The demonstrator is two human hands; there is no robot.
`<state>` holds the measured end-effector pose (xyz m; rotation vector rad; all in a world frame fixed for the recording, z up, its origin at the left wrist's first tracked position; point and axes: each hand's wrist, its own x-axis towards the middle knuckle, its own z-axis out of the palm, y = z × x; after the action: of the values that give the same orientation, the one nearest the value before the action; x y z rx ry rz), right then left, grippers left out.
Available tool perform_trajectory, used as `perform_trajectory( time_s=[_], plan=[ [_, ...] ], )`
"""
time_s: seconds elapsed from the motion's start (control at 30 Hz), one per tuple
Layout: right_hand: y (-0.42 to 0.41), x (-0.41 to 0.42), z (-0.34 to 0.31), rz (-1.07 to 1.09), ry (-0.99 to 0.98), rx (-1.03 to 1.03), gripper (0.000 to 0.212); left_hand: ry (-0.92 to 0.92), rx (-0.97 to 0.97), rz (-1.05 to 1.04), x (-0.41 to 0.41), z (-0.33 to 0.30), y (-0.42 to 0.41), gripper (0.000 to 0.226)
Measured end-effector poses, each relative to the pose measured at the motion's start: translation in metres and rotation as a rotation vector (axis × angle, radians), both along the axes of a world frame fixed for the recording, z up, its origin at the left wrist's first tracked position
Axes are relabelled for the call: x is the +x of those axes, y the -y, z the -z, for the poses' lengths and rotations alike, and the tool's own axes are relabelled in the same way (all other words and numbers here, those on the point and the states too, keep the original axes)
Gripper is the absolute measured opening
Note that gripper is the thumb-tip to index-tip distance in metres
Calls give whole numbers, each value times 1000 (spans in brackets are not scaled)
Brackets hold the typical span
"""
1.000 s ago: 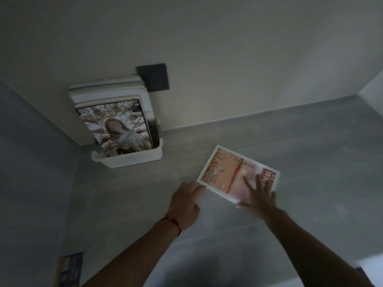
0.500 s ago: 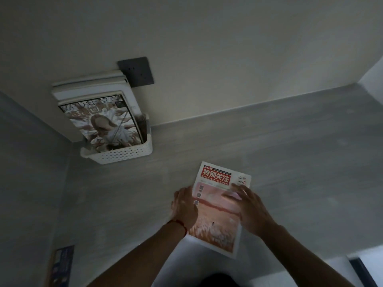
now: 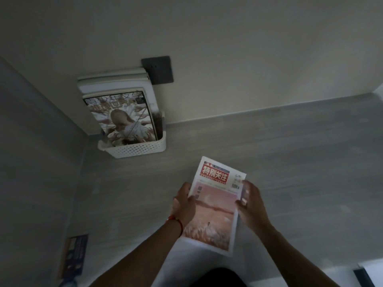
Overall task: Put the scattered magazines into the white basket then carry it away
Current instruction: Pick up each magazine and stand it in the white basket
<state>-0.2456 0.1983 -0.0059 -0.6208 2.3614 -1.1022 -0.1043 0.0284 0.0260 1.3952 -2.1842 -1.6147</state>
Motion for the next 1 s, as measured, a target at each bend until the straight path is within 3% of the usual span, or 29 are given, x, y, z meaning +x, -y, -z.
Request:
perform_trajectory(
  time_s=[0.1, 0.23, 0.3, 0.43, 0.5, 0.63, 0.77, 1.0],
  plan=[
    [24, 3, -6, 86, 130, -12, 70, -141, 10, -1, 20, -19, 30, 29],
    [83, 2, -34, 71, 328, -172, 29, -263, 8, -65, 43, -45, 80, 31],
    [118, 1, -57, 24, 252, -237, 16, -327, -1, -107, 52, -61, 109, 30],
    [202, 1, -114, -52, -82, -303, 6, -462, -109, -191, 63, -103, 176, 20],
    [246, 2, -140, -79, -187, -365, 5, -405, -303, -233, 67, -122, 213, 8],
    [314, 4, -168, -100, -268, -453, 9, -247, -587, -324, 74, -140, 274, 26],
    [347, 8, -160, -89, -317, -411, 12, -230, -543, -371, 70, -129, 304, 23],
    [353, 11, -117, -86, -224, -303, 15, -189, -466, -392, 63, -95, 316, 25]
  ],
)
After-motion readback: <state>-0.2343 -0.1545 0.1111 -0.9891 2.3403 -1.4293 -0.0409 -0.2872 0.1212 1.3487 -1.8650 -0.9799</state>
